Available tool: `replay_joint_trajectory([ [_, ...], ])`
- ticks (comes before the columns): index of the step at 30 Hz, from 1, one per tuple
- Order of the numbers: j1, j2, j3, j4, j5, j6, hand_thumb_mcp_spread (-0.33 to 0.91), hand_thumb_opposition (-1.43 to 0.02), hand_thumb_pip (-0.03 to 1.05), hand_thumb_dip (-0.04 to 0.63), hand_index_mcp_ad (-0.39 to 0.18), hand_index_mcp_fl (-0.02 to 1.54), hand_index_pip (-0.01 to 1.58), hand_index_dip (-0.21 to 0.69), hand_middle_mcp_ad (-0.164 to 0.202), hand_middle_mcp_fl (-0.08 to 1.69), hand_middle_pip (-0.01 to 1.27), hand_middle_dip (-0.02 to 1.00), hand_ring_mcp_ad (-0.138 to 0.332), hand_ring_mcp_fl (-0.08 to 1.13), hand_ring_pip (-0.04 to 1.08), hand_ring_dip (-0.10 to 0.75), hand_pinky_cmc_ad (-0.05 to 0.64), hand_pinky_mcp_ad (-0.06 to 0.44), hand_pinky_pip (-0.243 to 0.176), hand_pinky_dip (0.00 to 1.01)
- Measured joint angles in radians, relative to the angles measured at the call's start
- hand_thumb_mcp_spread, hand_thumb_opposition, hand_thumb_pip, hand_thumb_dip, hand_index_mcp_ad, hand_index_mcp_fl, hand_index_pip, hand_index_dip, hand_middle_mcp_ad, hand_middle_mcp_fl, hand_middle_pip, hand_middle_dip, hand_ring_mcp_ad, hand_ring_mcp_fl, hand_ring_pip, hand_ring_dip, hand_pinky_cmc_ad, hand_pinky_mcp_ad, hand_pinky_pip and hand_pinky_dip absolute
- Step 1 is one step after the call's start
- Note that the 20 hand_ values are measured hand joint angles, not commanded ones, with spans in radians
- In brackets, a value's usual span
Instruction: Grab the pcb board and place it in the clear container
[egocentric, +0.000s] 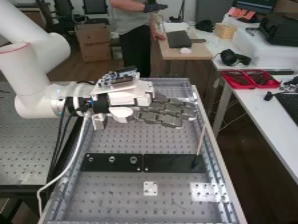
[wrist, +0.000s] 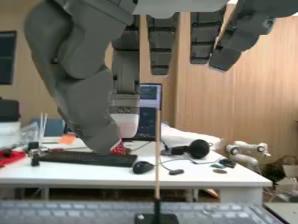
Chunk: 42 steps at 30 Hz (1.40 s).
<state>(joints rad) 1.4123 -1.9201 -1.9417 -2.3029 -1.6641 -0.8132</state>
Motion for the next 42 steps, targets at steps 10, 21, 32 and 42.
replay_joint_trajectory([
  [10,0.16,0.081,-0.021,0.024,0.04,0.104,0.49,-0.9,0.6,0.253,-0.068,0.51,1.53,0.075,0.058,0.14,0.14,0.14,0.195,0.04,0.1,0.021,0.328,0.159,-0.04,0.25],
  [21,0.302,0.028,0.031,0.036,0.069,0.173,0.49,-0.9,0.59,0.253,-0.068,0.51,1.52,0.082,0.061,0.14,0.14,0.14,0.195,0.04,0.1,0.024,0.328,0.161,-0.035,0.25],
  [32,0.383,-0.099,0.132,-0.015,0.134,0.202,0.49,-0.9,0.59,0.251,-0.065,0.52,1.52,0.082,0.061,0.14,0.14,0.14,0.195,0.04,0.1,0.024,0.328,0.159,-0.028,0.24],
  [42,0.398,-0.192,0.195,-0.128,0.199,0.192,0.49,-0.9,0.58,0.253,-0.068,0.52,1.52,0.084,0.061,0.14,0.14,0.14,0.195,0.04,0.1,0.024,0.328,0.161,-0.028,0.22],
])
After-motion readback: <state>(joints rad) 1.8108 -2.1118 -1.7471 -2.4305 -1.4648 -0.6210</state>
